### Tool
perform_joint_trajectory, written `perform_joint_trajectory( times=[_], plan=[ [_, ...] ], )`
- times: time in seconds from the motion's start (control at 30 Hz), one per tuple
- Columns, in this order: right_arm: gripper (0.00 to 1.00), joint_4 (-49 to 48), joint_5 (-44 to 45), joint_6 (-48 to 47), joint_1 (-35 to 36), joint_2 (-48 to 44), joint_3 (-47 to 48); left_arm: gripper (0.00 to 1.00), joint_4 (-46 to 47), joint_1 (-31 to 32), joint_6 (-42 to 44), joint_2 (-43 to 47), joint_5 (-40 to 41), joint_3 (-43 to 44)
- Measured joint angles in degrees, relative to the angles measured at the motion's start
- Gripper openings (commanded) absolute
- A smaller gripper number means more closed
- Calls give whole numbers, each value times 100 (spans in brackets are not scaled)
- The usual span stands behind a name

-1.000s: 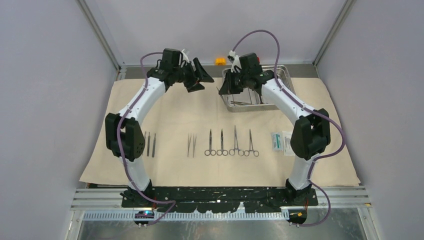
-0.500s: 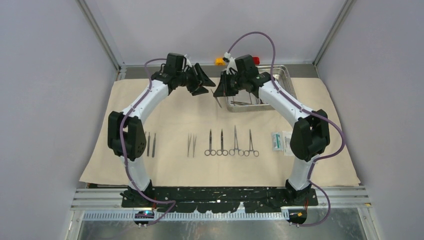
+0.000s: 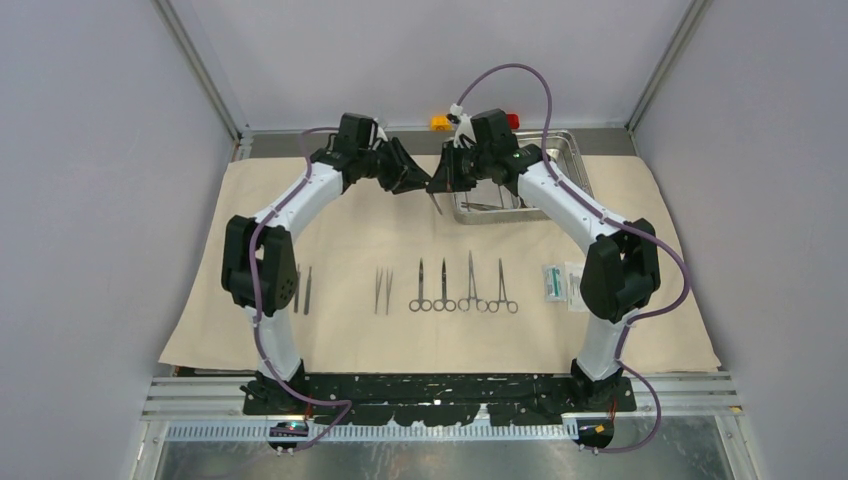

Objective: Open and lay out the surgical kit
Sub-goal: Place the medical item in the surgical kit.

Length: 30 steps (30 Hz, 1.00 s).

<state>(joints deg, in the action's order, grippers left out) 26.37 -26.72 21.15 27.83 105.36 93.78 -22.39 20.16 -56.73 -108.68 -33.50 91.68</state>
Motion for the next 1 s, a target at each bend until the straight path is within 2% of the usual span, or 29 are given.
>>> perform_joint_trajectory(
  times=[0.4,0.57,0.7,0.8,0.93,1.0],
  plan=[
    [0,-24,22,4,31,0,-4,13,177,11,-87,-2,-114,-4],
    [1,-24,61,4,48,0,-4,1,208,11,-96,-2,-114,-37],
    [1,-22,98,0,66,0,-17,0,208,9,-4,-2,-118,-52],
    [8,-22,109,-7,70,0,-39,0,210,13,125,-2,-118,-63],
    [32,-11,101,-81,72,0,-74,0,199,13,466,7,-140,-66],
    [38,35,96,-197,74,-7,-79,0,192,13,787,39,-155,-92]
  ],
)
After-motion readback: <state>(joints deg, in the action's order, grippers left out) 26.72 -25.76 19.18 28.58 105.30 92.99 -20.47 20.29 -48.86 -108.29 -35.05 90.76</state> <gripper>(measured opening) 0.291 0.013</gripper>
